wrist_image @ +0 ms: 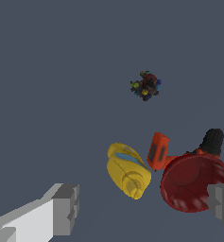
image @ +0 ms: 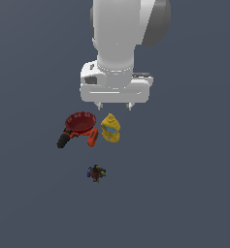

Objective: Pick up a designated object from a clutter of objects.

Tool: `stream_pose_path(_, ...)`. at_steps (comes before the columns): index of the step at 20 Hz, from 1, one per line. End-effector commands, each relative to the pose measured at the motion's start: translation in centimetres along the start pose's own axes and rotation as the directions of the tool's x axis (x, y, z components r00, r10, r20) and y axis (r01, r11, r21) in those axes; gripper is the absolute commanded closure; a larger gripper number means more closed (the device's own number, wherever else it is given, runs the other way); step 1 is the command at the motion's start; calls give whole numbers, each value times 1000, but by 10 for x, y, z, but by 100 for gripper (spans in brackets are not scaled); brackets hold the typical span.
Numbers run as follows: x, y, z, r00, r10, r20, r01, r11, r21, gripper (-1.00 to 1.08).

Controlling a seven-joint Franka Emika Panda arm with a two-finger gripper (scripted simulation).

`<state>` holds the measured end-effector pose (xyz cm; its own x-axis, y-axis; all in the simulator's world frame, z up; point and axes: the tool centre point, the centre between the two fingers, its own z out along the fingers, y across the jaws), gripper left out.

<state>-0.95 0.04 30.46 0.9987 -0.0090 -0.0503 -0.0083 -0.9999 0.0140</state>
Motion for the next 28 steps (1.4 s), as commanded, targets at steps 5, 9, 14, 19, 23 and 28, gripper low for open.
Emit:
stream_pose_path(5,1,-6,-3,1000,-15,-8,15,1000,7,-60)
stream_pose_path(9,1,-11,-6,1000,-25,-16,25,1000,11,-60)
stream_pose_path(14,4,-5,-2,1000,-18,-4,18,1000,11,-60)
stream_pose_path(19,11,10,10,1000,0,28,0,1000,10,-60)
stream_pose_path(23,19,30,25,997,23,69,-23,1000,10,-60)
stream_pose_path(28,30,65,53,988,61,139,-63,998,8,-60)
